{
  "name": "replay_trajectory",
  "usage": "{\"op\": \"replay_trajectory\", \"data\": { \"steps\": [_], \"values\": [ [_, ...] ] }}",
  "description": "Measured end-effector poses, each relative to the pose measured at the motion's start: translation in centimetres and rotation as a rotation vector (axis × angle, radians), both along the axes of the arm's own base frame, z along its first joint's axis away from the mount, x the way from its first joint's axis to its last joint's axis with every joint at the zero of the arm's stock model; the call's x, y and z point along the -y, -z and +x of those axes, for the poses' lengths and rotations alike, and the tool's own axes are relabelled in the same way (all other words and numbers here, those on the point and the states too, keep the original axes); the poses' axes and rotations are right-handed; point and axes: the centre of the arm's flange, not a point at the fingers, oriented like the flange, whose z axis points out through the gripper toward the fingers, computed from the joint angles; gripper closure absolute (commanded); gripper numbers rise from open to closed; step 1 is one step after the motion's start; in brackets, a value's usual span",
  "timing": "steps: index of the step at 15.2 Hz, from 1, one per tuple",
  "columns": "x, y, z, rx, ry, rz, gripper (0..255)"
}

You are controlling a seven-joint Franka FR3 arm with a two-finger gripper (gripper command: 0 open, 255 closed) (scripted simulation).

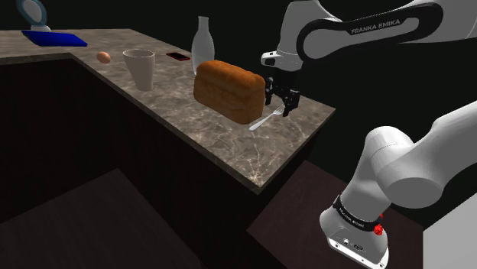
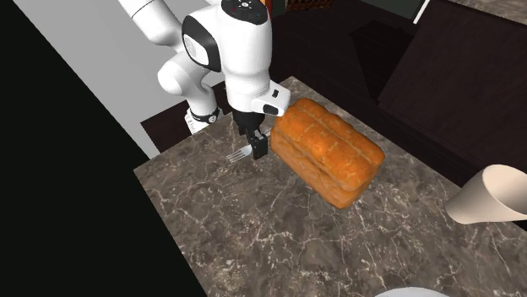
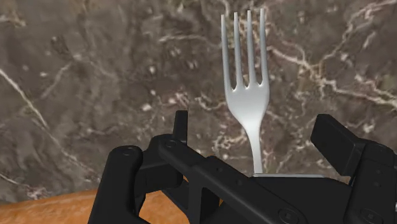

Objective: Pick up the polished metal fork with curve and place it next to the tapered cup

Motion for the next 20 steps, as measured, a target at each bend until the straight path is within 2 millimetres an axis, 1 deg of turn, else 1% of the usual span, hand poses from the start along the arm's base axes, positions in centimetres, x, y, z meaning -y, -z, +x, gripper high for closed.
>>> {"op": "replay_trajectory", "data": {
  "steps": [2, 7, 8, 18, 20],
  "values": [
    [0.13, 0.52, -0.1, 0.0, -0.001, 0.0, 0],
    [0.16, 0.67, -0.13, 0.001, -0.001, 0.0, 0],
    [0.16, 0.67, -0.13, 0.001, -0.001, 0.0, 255],
    [0.18, 0.46, -0.21, 0.002, -0.001, 0.002, 255],
    [0.2, 0.01, -0.14, 0.001, -0.001, 0.001, 255]
  ]
}}
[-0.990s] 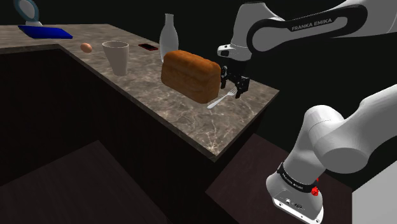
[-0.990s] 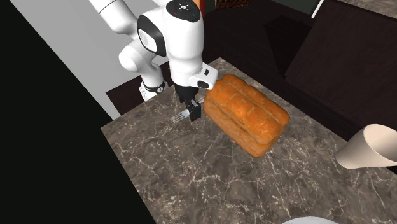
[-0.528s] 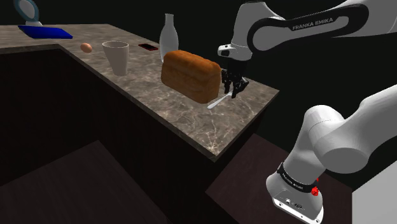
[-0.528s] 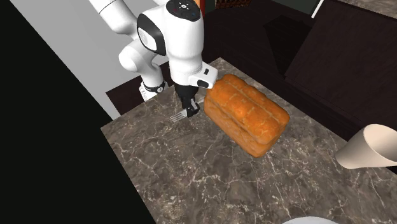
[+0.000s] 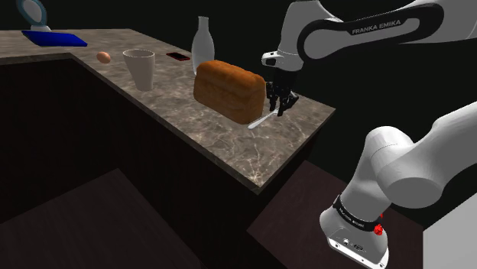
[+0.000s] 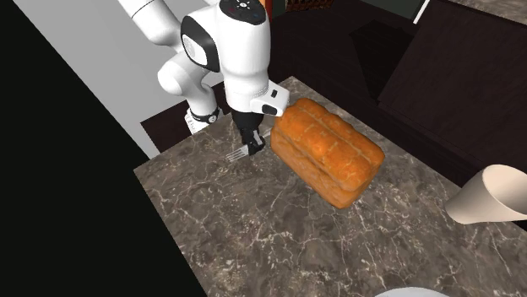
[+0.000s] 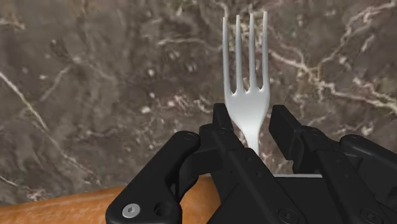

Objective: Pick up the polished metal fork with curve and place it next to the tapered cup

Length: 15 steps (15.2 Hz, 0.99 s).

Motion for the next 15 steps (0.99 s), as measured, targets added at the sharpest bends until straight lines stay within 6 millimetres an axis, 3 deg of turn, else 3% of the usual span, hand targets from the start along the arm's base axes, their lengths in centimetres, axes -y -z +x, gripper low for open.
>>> {"op": "replay_trajectory", "data": {
  "steps": [15],
  "values": [
    [0.0, -7.6, 0.0, 0.0, 0.0, -0.001, 255]
  ]
}}
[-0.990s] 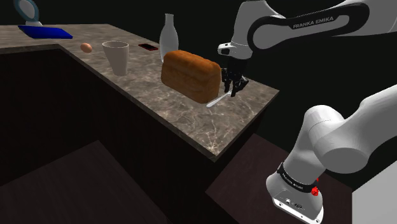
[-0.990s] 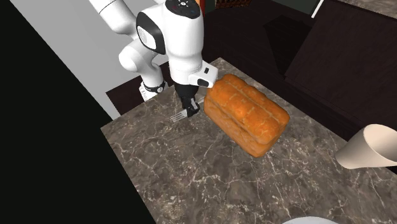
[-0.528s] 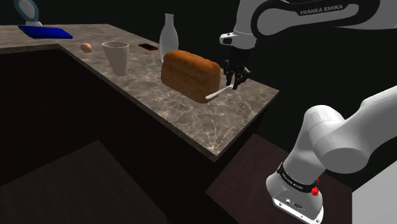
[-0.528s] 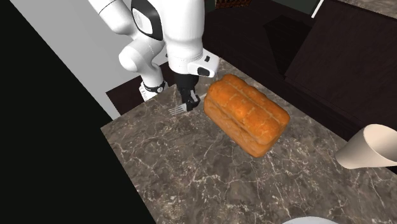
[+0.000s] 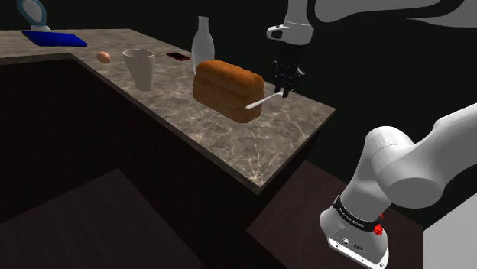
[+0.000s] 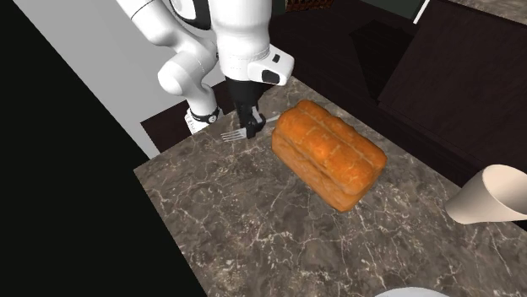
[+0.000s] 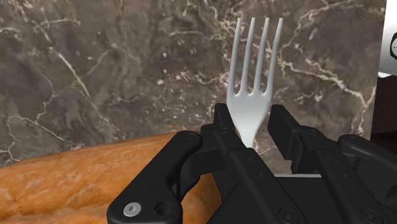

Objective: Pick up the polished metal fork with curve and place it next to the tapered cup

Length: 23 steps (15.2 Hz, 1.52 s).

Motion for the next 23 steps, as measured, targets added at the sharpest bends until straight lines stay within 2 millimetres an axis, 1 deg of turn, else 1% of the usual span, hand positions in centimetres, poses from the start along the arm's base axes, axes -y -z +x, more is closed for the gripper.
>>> {"op": "replay_trajectory", "data": {
  "steps": [5, 10, 13, 22, 23],
  "values": [
    [0.0, -2.9, 0.1, 0.0, 0.0, 0.0, 255],
    [-0.1, -5.5, -0.1, 0.0, 0.0, 0.0, 255],
    [0.1, -7.1, 0.1, 0.0, 0.0, 0.0, 255],
    [0.0, -11.9, 0.0, 0.0, 0.0, 0.0, 255],
    [-0.6, -12.1, 0.4, 0.0, 0.0, 0.0, 255]
  ]
}}
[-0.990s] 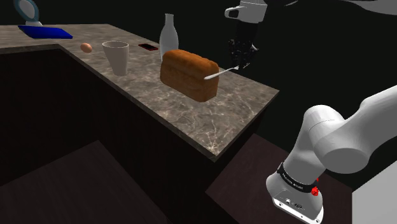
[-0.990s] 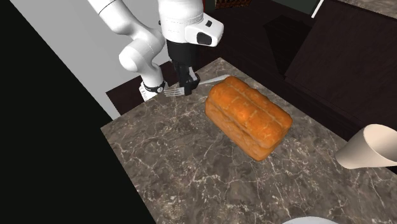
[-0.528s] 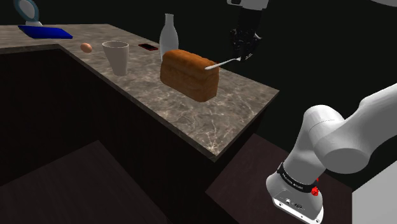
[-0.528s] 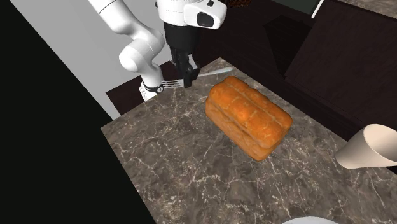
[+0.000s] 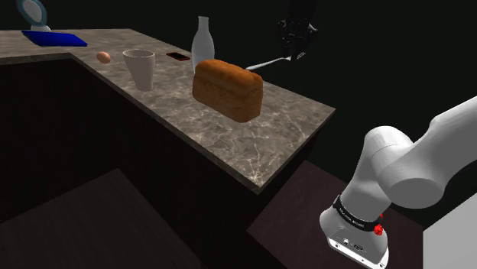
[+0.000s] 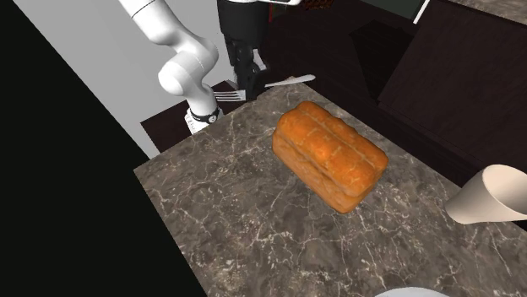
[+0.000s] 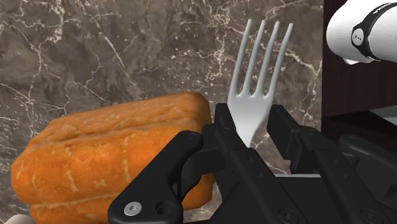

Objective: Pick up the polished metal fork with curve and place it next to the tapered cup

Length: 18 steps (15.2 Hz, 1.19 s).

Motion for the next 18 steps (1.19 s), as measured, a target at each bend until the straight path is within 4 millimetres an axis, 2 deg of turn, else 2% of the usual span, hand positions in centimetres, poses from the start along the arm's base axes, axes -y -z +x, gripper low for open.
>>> {"op": "replay_trajectory", "data": {
  "steps": [2, 18],
  "values": [
    [-1.4, 0.1, 1.4, 0.0, 0.0, 0.0, 255],
    [-17.5, -0.1, 15.1, -0.001, 0.0, 0.0, 255]
  ]
}}
